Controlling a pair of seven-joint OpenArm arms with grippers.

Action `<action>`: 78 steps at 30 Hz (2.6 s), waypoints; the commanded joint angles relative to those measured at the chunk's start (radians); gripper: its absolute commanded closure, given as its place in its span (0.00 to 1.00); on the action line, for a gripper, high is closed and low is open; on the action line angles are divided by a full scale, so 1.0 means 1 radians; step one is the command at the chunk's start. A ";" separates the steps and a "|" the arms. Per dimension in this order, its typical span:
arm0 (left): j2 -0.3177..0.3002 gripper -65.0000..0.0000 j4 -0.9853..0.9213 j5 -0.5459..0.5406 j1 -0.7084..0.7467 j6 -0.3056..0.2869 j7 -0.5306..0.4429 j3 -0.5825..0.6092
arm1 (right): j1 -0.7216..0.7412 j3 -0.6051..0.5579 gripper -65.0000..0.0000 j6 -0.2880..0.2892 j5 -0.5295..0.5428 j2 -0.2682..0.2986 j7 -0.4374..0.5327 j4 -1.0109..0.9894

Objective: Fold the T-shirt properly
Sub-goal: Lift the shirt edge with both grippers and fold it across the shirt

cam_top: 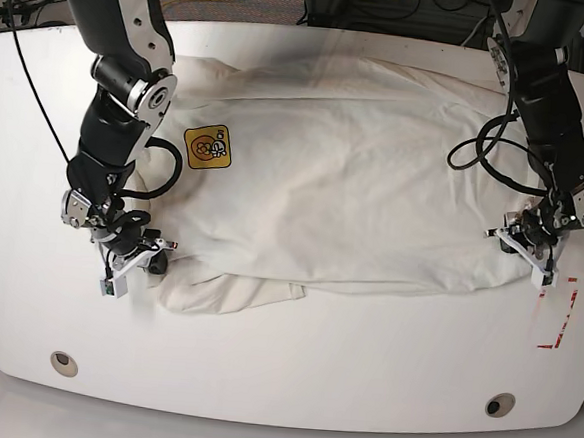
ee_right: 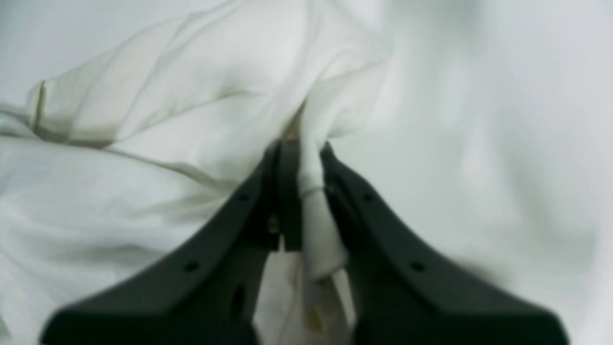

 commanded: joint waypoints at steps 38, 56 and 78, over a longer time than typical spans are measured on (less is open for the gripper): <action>-0.050 1.00 0.589 -0.009 -0.319 -0.091 0.140 -0.002 | 0.402 -0.344 1.00 0.010 0.016 0.136 -0.449 0.578; -0.053 1.00 0.669 -0.011 -0.347 -0.267 0.258 -0.002 | 0.336 -0.326 1.00 0.010 0.023 0.186 -0.888 1.069; -0.024 1.00 0.809 -0.011 0.480 -0.297 0.250 -0.121 | -0.588 -0.007 1.00 0.010 0.024 -0.073 -0.900 1.341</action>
